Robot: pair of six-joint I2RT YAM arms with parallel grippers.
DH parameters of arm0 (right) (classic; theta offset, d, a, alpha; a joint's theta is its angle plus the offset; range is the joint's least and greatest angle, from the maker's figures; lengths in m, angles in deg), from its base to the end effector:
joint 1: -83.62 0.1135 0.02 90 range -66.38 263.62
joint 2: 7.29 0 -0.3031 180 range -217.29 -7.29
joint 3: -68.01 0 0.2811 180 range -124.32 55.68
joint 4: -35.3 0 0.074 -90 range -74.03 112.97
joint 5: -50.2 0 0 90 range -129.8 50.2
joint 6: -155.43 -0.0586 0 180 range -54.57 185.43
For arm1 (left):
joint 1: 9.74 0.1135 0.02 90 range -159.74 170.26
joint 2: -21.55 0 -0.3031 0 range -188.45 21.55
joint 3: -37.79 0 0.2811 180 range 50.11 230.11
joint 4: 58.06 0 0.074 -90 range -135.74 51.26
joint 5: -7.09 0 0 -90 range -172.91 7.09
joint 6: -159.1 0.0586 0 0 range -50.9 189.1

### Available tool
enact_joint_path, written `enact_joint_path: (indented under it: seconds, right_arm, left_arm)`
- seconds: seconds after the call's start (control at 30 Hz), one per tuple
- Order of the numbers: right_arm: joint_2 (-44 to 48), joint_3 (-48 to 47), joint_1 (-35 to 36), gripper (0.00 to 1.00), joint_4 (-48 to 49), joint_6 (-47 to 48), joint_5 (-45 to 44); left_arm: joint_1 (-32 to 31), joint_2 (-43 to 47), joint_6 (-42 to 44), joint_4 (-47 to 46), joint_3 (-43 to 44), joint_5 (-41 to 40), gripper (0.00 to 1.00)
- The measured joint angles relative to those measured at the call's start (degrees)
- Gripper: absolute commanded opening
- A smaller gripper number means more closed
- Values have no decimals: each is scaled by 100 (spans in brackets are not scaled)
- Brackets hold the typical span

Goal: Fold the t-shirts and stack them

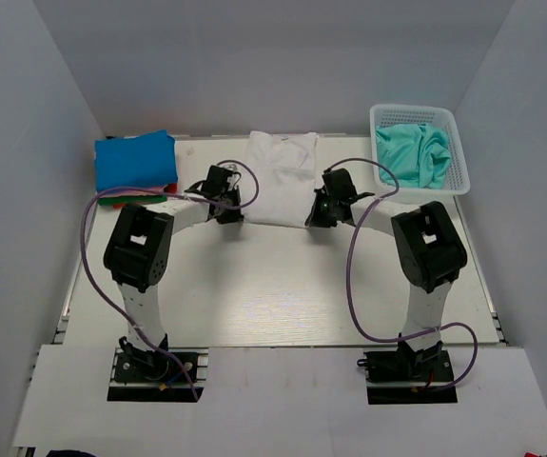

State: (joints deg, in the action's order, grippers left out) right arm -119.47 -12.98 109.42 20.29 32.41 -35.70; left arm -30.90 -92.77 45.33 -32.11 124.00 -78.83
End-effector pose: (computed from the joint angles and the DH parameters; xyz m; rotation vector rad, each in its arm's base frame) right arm 0.4182 0.2068 0.1530 0.1191 2.4484 0.5603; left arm 0.4373 -0.1737 0.1500 -0.0287 2.5592 -0.4014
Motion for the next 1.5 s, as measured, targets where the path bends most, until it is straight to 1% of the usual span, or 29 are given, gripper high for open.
enact_joint_path:
  seconds: [0.07, 0.17, 0.3, 0.4, 0.47, 0.6, 0.67, 0.73, 0.83, 0.93, 1.07, 1.17, 1.33, 1.5]
  right_arm:
    - [247, 199, 11, 0, -151, 61, 90]
    - [789, 531, 15, 0, -476, 232, 317]
    - [1956, 1237, 105, 0, -973, 492, 717]
    - [2820, 1602, 179, 0, -1469, 728, 1054]
    - [3322, 1685, 214, 0, -1794, 887, 1246]
    - [3976, 1661, 236, 0, -2166, 1088, 1502]
    - [4245, 1613, 240, 0, -2295, 1130, 1563]
    - [4415, 1545, 238, 0, -2319, 1147, 1582]
    - [4417, 1351, 236, 0, -2334, 1156, 1602]
    - [4138, 1067, 227, 0, -2341, 1134, 1602]
    - [3508, 520, 181, 0, -2352, 1088, 1563]
    - [3051, 31, 129, 0, -2382, 1078, 1460]
    - [2164, -909, -7, 0, -2520, 1097, 1287]
    - [1207, -1687, -170, 0, -2697, 1115, 1388]
  left_arm:
    - [-35, 415, -24, -55, -540, -33, 0]
    - [-114, 1377, -120, 39, -1502, -17, 0]
    - [-306, 2905, -334, 227, -2492, 173, 0]
    - [-420, 4148, -509, 404, -3075, 496, 0]
    - [-485, 4839, -629, 619, -3259, 682, 0]
    - [-531, 5823, -798, 960, -3303, 929, 0]
    - [-553, 6227, -870, 1060, -3298, 981, 0]
    - [-570, 6441, -907, 1108, -3268, 990, 0]
    - [-570, 6408, -946, 1193, -3156, 916, 0]
    - [-570, 6081, -975, 1349, -2896, 645, 0]
    - [-566, 5501, -938, 1624, -2280, 0, 0]
    - [-551, 5031, -951, 1639, -1808, -455, 0]
    - [-479, 4234, -953, 1609, -1397, -981, 0]
    - [-476, 3226, -951, 1646, -726, -1537, 0]
